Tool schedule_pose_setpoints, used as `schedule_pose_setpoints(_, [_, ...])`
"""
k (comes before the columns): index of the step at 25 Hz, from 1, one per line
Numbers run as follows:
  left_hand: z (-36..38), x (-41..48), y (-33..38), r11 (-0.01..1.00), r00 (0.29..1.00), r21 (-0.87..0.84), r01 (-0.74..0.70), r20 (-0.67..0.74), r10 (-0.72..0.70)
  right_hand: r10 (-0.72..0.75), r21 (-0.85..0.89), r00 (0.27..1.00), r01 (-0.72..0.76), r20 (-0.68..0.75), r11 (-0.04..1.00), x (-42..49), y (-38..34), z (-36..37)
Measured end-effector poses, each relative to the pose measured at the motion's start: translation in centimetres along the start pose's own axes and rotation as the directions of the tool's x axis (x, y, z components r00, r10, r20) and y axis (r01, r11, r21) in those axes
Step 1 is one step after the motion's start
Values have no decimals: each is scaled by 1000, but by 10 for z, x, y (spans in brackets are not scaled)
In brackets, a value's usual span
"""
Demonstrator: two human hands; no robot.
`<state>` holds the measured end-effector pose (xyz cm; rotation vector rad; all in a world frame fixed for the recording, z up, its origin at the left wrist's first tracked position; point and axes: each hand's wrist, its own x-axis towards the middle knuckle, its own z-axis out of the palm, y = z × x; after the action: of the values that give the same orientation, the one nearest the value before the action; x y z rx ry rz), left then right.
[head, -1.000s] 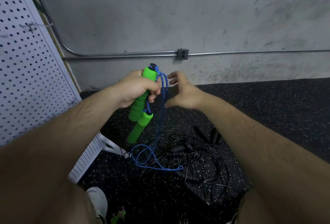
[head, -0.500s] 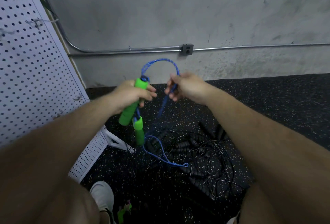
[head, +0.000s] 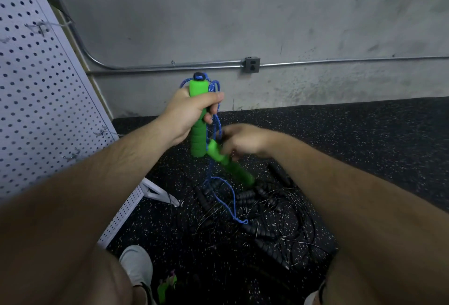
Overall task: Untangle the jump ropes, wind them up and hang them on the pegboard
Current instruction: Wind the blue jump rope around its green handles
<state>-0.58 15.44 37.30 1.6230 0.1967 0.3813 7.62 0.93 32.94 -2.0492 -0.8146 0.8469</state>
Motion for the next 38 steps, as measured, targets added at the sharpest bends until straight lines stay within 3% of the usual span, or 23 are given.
schedule_pose_setpoints(2, [-4,-2,9,1000,999,5,-21,43,21,21,-45,995,-16,100,999,6,10,13])
schedule_pose_setpoints(6, [-17,-7,16,1000,993,-17,11,122,-9,-31,10,990,30,139,999,6,6,9])
schedule_pose_setpoints(9, [-21,-9,16,1000,987,-14,8,161,-6,-48,-74,989,59,137,995,4,3,18])
schedule_pose_setpoints(13, [-33,-6,12,1000,997,-16,2,76,-1,-136,-117,983,122,-124,986,5,-14,8])
schedule_pose_setpoints(17, [-40,-6,-3,998,996,-8,64,59,-64,-217,74,876,274,-430,959,-3,-50,-13])
schedule_pose_setpoints(21, [-25,-14,-20,989,980,100,108,158,-123,-255,269,778,473,-575,839,-9,-77,-22])
schedule_pose_setpoints(25, [-12,-14,-25,965,982,224,136,100,-162,-243,350,733,554,-635,755,-17,-84,-30])
schedule_pose_setpoints(31, [5,-11,-15,975,998,220,20,58,-34,-220,450,757,566,-615,691,-26,-77,-35])
schedule_pose_setpoints(33, [6,-7,-8,985,1000,171,-15,9,14,-203,421,805,485,-557,767,-27,-67,-40])
schedule_pose_setpoints(36, [1,-2,4,996,997,60,-69,-35,71,-124,100,928,169,-352,981,-30,-39,-39])
schedule_pose_setpoints(38, [-4,0,12,995,994,-4,-98,-48,98,-47,-108,989,31,-143,994,-30,-24,-22])
